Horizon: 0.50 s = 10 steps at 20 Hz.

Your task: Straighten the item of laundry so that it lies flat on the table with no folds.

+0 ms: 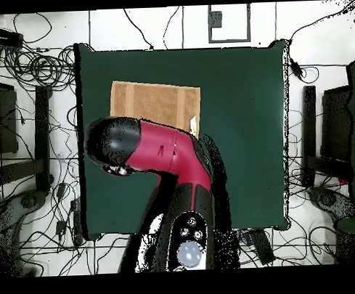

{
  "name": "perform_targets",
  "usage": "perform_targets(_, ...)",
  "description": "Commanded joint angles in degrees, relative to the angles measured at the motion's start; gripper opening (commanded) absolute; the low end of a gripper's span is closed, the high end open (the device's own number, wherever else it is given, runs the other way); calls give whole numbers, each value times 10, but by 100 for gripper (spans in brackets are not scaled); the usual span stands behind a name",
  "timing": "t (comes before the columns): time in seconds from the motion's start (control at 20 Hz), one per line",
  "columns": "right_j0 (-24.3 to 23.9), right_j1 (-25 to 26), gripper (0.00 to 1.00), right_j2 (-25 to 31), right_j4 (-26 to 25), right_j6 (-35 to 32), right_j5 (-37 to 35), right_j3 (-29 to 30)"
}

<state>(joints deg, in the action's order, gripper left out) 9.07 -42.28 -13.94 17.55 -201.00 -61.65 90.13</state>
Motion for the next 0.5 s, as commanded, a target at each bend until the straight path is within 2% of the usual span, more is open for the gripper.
perform_targets(0.05, -10, -10, 100, 77, -20, 161, 71, 124)
perform_targets(0.5, -21, -44, 100, 86, -98, 183, 172, 175)
